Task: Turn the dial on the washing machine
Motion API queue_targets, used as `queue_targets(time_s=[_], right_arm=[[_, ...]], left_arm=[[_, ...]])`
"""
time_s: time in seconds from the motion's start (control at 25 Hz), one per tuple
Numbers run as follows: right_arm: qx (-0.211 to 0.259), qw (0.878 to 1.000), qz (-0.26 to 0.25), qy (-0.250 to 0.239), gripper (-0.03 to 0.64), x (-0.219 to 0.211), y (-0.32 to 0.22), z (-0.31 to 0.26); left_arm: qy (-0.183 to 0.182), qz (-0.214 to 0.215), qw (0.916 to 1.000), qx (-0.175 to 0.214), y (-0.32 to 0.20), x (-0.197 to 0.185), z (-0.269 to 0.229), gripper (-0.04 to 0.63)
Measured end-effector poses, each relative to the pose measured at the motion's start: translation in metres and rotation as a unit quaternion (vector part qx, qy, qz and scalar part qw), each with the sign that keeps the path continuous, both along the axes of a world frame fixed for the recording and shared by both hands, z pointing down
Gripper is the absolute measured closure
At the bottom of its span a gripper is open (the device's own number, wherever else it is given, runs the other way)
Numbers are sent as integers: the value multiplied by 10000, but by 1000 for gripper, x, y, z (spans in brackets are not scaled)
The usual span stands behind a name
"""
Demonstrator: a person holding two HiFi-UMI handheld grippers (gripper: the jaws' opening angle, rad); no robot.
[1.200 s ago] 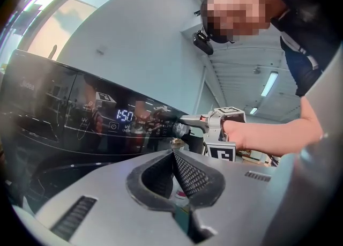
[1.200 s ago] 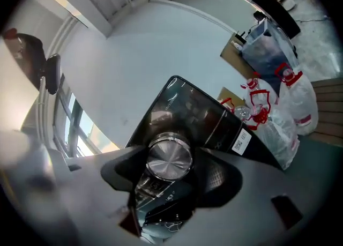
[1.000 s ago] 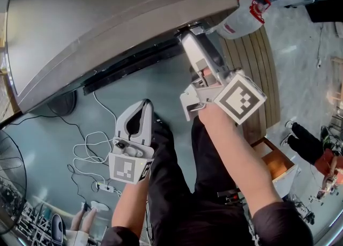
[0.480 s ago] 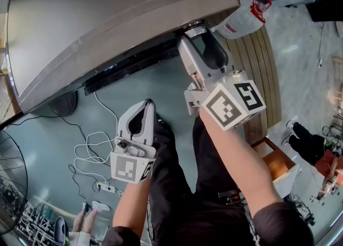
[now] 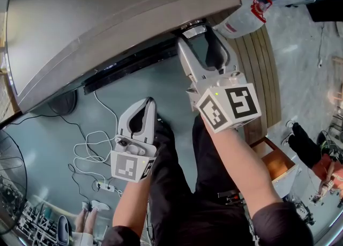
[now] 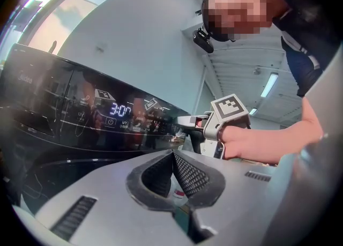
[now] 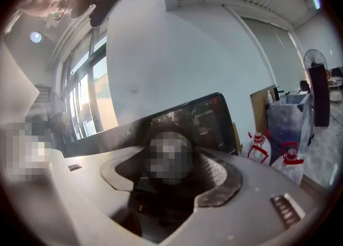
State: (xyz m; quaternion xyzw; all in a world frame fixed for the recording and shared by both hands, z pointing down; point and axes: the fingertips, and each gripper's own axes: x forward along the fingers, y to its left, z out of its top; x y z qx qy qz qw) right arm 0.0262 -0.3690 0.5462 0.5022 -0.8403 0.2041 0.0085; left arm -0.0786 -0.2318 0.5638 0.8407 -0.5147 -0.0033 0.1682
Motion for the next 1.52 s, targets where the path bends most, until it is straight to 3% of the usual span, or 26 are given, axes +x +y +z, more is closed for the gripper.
queue_targets(time_s=[0.16,0.32,0.64,1.28,1.4,1.52], right_arm=[[92,9998,-9,181,333,-1,0,0],[318,9972,-96,664,333,-3,1,-1],[838,9823,-232,1657,333,-7,4,-4],[972,9846,-163,1441,336,1,28,-13],[1023,9837,-214,1464,453,2,52,-24],[978,9830,-221,1537,504,0,72,-37]], left_arm=[[0,-6,10000,-7,-1,1,1,580],[-1,-1,10000,-16,-1,1,2,580],[-44,-78,10000,-28,0,-2,2,580],[-41,-256,9997,-23,1,-19,-10,580],[-15,-266,9996,9,3,-27,-26,580],[44,-244,9996,106,3,-36,-49,580]])
